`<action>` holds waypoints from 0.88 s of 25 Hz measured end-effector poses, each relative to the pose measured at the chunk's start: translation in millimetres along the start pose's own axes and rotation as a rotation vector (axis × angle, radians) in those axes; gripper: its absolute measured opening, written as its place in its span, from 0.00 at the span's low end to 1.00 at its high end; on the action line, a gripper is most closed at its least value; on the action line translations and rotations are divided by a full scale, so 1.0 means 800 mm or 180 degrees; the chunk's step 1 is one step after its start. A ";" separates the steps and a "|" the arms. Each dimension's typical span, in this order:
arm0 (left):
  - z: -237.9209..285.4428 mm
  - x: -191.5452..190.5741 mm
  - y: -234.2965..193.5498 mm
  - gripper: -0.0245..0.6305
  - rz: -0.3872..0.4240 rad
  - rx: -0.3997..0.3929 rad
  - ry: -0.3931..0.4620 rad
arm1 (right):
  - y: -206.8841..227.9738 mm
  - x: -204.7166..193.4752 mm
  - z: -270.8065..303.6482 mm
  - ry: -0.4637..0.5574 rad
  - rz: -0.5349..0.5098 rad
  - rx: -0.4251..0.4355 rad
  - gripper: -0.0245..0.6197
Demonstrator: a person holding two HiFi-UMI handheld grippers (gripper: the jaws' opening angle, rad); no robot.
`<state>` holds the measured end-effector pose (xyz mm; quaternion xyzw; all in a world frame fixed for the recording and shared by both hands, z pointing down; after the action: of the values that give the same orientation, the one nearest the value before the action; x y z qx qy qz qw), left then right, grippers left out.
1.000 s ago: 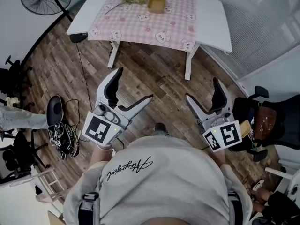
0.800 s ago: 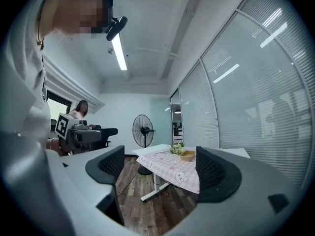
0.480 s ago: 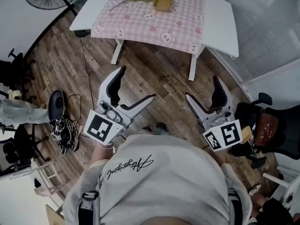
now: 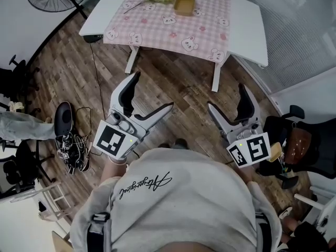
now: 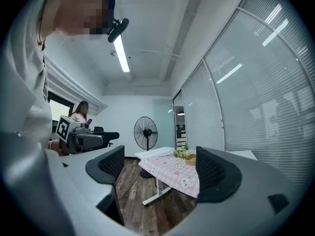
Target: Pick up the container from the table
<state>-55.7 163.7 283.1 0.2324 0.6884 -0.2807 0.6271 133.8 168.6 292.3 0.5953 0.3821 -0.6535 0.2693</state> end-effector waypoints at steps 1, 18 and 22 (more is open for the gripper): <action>0.002 0.000 -0.001 0.72 -0.0003 0.0003 0.0003 | 0.002 0.000 0.001 -0.0002 -0.0008 0.0003 0.72; 0.041 -0.025 0.009 0.72 -0.0058 0.0199 -0.0078 | 0.038 -0.023 0.003 0.0014 0.0010 0.0191 0.72; 0.046 -0.027 0.002 0.72 -0.0043 0.0242 -0.0092 | 0.044 -0.022 0.010 0.0032 -0.0016 0.0224 0.72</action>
<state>-25.7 140.6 302.4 0.2473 0.6696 -0.3142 0.6259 160.3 140.7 303.1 0.6068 0.3617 -0.6642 0.2445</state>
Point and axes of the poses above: the fingertips, and each gripper's own axes: z forward along the fingers, y to its right, x out of its top, the point moved 2 cm from there along -z, backward along the fingers, and after that the axes turned 11 degrees about -z, right-handed, at the moved point
